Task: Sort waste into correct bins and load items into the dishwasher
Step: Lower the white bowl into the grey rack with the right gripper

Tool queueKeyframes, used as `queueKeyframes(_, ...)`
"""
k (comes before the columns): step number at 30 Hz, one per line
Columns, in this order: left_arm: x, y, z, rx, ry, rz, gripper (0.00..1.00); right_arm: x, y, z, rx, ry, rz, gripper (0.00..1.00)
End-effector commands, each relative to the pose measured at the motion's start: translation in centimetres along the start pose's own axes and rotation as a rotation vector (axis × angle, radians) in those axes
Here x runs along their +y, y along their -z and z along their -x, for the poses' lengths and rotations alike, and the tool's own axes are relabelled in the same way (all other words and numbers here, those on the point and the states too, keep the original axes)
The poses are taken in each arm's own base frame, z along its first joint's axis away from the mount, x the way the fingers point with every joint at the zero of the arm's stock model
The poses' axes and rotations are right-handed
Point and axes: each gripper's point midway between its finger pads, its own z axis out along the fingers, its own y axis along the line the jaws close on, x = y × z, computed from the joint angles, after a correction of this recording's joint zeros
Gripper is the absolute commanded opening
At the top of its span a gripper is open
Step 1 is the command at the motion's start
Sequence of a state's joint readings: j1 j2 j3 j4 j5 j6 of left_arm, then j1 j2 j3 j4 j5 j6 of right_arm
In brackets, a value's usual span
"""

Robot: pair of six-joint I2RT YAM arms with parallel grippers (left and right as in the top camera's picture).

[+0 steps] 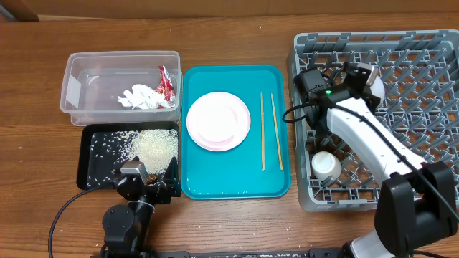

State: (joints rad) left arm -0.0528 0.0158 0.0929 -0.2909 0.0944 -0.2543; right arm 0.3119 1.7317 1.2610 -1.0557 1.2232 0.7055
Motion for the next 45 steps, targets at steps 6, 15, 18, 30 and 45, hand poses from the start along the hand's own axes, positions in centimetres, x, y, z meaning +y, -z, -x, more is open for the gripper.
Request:
queueKeyframes(6,-0.3,0.0,0.1,-0.007,-0.007,-0.015,1.00,-0.2,-0.9,0.1,0.000,-0.019,-0.029,0.04)
queueKeyframes(15,-0.3,0.0,0.1,-0.007,-0.007,-0.015,1.00,1.5,-0.9,-1.8,0.047,0.074,-0.002,0.04)
queueKeyframes(18,-0.3,0.0,0.0,-0.007,-0.007,-0.016,1.00,2.0,0.0,-1.9,0.034,0.097,0.013,0.04)
queueKeyframes(30,-0.3,0.0,0.1,-0.007,-0.007,-0.015,1.00,1.6,1.7,-3.8,0.087,0.052,0.031,0.15)
queueKeyframes(45,-0.3,0.0,0.0,-0.007,-0.007,-0.016,1.00,2.1,7.1,-2.7,0.301,-0.034,0.233,0.54)
